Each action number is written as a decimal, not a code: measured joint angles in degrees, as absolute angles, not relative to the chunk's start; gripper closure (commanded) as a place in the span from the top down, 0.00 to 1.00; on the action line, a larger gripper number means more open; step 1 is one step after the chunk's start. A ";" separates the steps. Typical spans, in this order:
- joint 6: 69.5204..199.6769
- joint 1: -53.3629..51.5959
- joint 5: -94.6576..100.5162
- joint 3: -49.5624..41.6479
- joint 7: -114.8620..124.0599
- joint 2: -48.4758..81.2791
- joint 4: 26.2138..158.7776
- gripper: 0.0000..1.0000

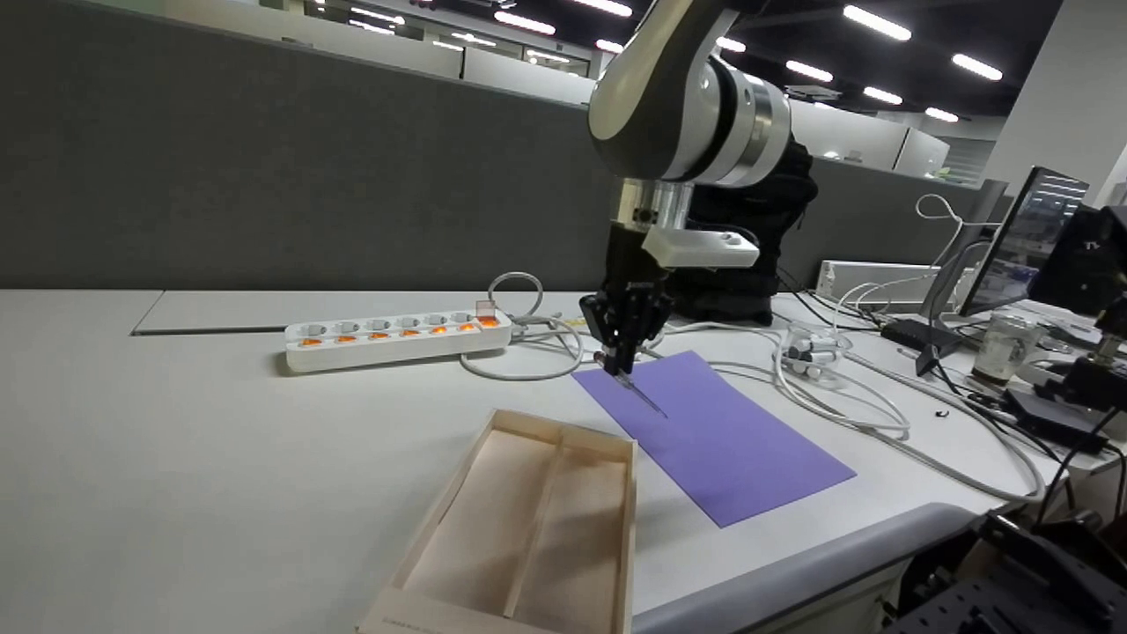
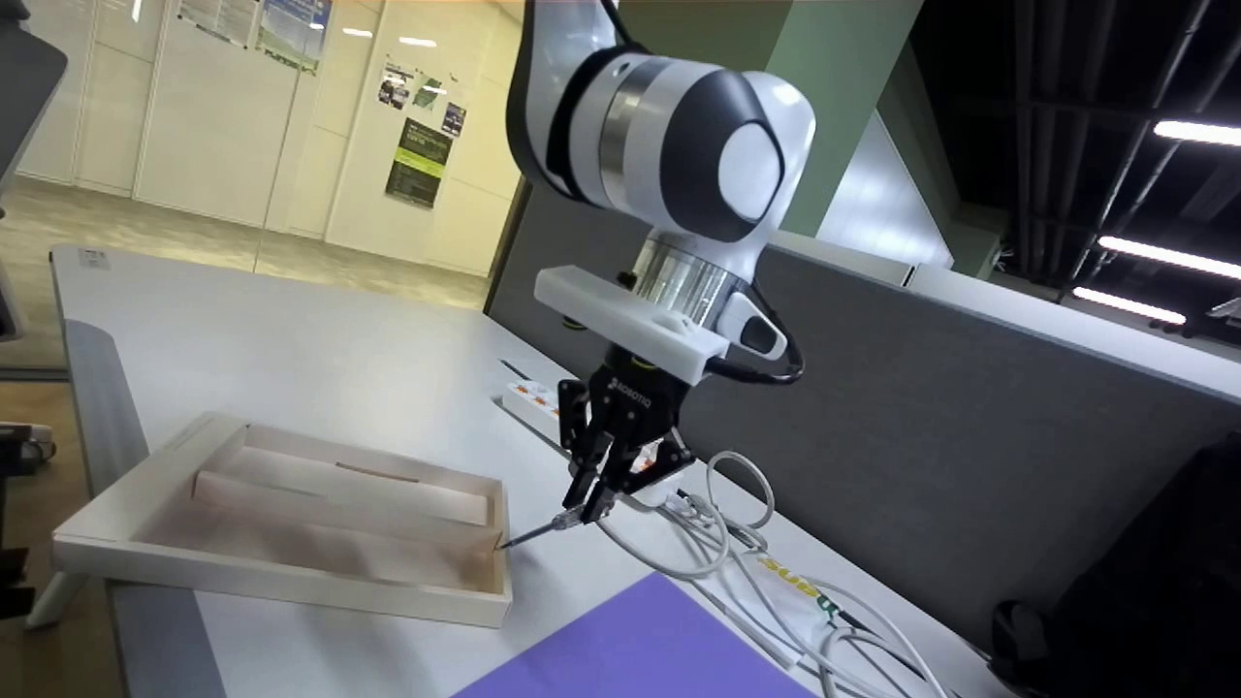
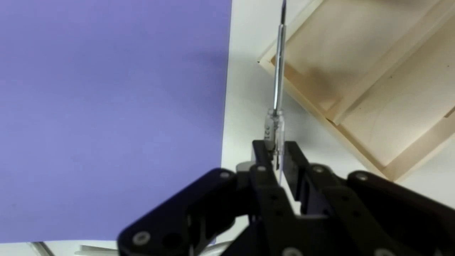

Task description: Put the screwdriver on the tray

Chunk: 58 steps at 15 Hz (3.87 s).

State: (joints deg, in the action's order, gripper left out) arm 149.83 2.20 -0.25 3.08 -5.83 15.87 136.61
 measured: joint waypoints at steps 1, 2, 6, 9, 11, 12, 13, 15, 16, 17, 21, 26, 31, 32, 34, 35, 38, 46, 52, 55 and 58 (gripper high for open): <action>151.44 1.53 -0.13 2.82 -4.20 16.20 137.20 0.04; 152.91 0.67 0.05 2.40 -2.07 16.75 137.80 0.04; 157.60 -3.12 -0.02 0.92 7.37 19.65 139.51 0.04; 161.74 -6.31 -0.34 -0.18 14.02 21.74 140.26 0.04; 164.93 -8.44 -0.50 -1.19 17.31 21.84 140.88 0.04; 166.44 -9.55 -0.57 -1.79 18.66 21.93 141.22 0.04; 167.84 -10.74 -0.67 -2.46 19.79 22.01 141.55 0.22; 169.68 -12.85 -1.12 -3.77 21.35 22.10 142.11 0.49; 170.08 -13.76 -1.34 -4.29 21.89 22.32 142.33 0.55; 170.26 -14.48 -1.53 -4.67 22.35 22.61 142.50 0.63; 170.80 -16.15 -2.99 -5.33 22.77 23.48 142.60 0.91; 170.83 -16.46 -4.34 -5.95 22.78 23.82 142.61 1.00; 171.03 -16.43 -4.55 -8.72 22.85 23.38 141.89 1.00; 171.03 -16.32 -4.59 -9.42 22.86 23.24 141.56 1.00; 170.91 -15.46 -5.13 -9.99 22.85 23.11 140.72 1.00; 170.80 -14.90 -5.67 -9.98 22.85 23.13 140.31 1.00; 169.97 -13.46 -6.99 -9.88 22.85 23.74 138.91 1.00; 169.72 -10.55 -9.41 -8.60 22.81 29.80 133.11 1.00; 168.76 -8.07 -10.71 -4.98 22.42 34.18 128.44 0.67; 168.74 -6.80 -11.51 -3.54 22.11 35.08 127.07 0.46; 168.78 -5.84 -11.87 -2.72 21.52 35.06 126.60 0.24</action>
